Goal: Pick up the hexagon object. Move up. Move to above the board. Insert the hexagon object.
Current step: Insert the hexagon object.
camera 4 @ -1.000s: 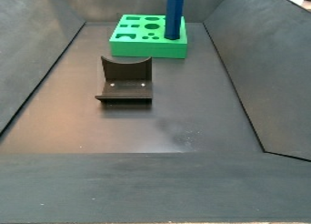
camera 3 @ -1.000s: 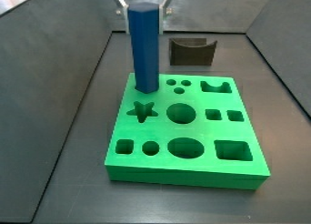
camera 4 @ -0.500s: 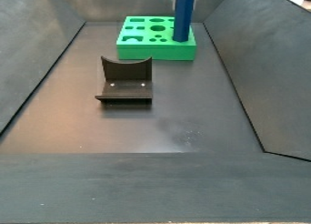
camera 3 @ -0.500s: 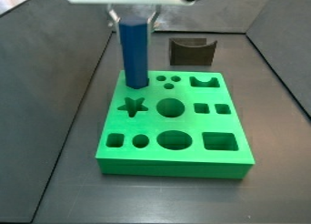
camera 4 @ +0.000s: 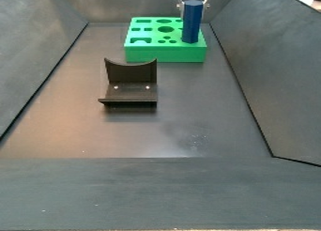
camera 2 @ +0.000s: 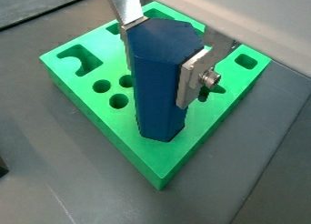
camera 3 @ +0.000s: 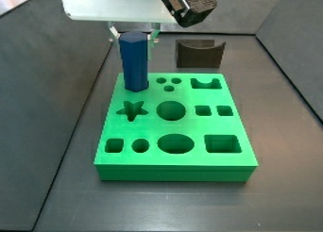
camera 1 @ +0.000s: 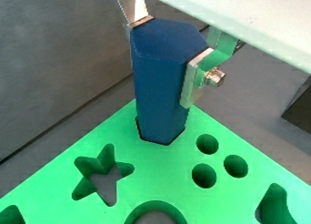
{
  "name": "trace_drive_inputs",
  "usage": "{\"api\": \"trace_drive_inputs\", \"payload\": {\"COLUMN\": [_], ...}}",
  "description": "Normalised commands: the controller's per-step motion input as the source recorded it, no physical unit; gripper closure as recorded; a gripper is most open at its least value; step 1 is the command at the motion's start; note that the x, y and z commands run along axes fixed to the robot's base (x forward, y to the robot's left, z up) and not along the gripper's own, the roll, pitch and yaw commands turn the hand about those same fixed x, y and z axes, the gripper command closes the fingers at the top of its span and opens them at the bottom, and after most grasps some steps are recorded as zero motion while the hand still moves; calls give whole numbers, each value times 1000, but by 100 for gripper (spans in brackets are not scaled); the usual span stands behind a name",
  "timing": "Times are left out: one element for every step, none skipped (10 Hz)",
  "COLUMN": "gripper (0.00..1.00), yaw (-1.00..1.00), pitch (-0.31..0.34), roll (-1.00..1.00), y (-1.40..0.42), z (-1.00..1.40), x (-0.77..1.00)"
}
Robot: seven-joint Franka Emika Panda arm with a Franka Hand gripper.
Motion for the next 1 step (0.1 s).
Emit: {"api": "trace_drive_inputs", "payload": {"gripper": [100], "yaw": [0], "pitch": [0], "roll": [0], "y": [0], "z": [0], "x": [0]}}
